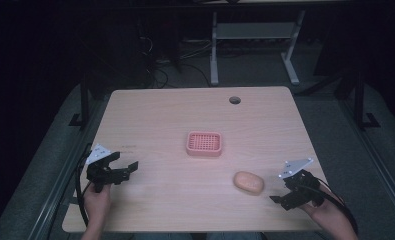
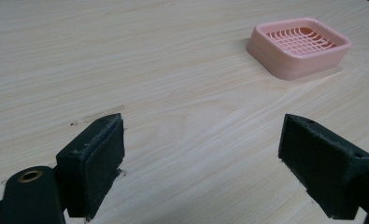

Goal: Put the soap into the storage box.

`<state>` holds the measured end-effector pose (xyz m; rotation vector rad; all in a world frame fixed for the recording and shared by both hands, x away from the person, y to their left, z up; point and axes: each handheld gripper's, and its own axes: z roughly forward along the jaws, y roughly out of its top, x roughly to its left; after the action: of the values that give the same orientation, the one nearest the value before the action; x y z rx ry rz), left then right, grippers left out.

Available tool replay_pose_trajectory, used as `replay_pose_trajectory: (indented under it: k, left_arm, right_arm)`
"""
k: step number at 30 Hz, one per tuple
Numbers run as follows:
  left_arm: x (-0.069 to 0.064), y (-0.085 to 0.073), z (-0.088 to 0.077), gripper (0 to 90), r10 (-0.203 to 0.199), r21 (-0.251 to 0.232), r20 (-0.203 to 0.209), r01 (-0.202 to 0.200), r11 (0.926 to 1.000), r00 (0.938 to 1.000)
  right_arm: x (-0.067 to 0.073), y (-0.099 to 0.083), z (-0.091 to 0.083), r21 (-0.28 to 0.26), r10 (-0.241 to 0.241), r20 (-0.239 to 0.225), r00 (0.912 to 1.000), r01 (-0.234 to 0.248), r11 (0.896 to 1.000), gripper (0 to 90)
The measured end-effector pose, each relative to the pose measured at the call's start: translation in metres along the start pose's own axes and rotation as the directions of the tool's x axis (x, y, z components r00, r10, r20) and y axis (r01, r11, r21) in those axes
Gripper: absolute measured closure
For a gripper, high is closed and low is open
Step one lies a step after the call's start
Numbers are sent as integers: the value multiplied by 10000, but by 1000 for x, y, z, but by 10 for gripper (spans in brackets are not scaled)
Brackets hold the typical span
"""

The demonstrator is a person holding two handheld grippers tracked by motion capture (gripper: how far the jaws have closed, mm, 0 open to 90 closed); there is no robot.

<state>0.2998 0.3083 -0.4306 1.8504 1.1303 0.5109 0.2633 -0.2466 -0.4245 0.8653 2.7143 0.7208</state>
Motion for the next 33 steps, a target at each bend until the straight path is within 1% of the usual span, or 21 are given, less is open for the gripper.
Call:
replay_pose_trajectory:
  k: [5, 6, 9, 11, 12, 13, 15, 16, 17, 18, 27, 28, 29, 30, 33]
  left_arm:
    - [0, 0, 0, 142, 22, 12, -2, -22, 10000, 10000]
    - [0, 0, 0, 142, 53, 29, 12, -53, 10000, 10000]
    - [-1, 0, 1, 142, 50, 38, 28, -51, 10000, 10000]
    - [-1, 0, 1, 142, 60, 86, 40, -61, 9999, 10000]
    - [-1, 0, 1, 142, 60, 86, 40, -61, 9999, 10000]
    - [-1, 0, 1, 142, 52, 93, 52, -52, 9999, 10000]
    - [-1, 0, 1, 142, 51, 93, 57, -51, 9999, 10000]
    - [-1, 0, 1, 142, 50, 63, 53, -50, 10000, 10000]
    - [-1, 0, 1, 142, 50, 56, 52, -50, 10000, 10000]
    - [-1, 0, 1, 142, 43, 59, 53, -44, 10000, 10000]
    - [-1, 0, 1, 142, 11, 78, 93, -12, 10000, 10000]
    - [-1, 0, 1, 142, -13, 98, 105, 12, 10000, 9999]
    - [-1, 0, 1, 142, -13, 98, 105, 12, 10000, 9999]
    - [-1, 0, 1, 142, -8, 104, 107, 7, 9999, 9999]
    - [-1, 0, 1, 142, -21, 96, 102, 20, 10000, 9999]
  right_arm:
    - [1, 9, 1, 133, -195, -88, 9998, 196, 9997, 195]
    - [1, 14, 3, 223, -321, -143, 9994, 324, 9992, 196]
    - [2, 20, 5, 284, -407, -212, 9989, 413, 9987, 196]
    - [2, 24, 7, 264, -620, -242, 9978, 626, 9977, 196]
    - [2, 24, 7, 264, -620, -242, 9978, 626, 9977, 196]
    - [4, 30, 10, 381, -672, -356, 9971, 686, 9969, 200]
    - [4, 32, 11, 406, -714, -368, 9968, 728, 9965, 209]
    - [5, 36, 15, 551, -845, -410, 9956, 867, 9947, 210]
    - [5, 36, 15, 551, -845, -410, 9956, 867, 9947, 210]
    - [5, 41, 18, 643, -940, -501, 9943, 971, 9932, 211]
    - [5, 56, 31, 949, -1195, -679, 9905, 1257, 9875, 213]
    - [5, 59, 34, 1066, -1255, -747, 9893, 1331, 9854, 213]
    - [5, 59, 34, 1066, -1255, -747, 9893, 1331, 9854, 213]
    - [5, 63, 38, 1196, -1379, -788, 9873, 1467, 9819, 214]
    - [5, 68, 44, 1396, -1427, -835, 9862, 1534, 9783, 214]
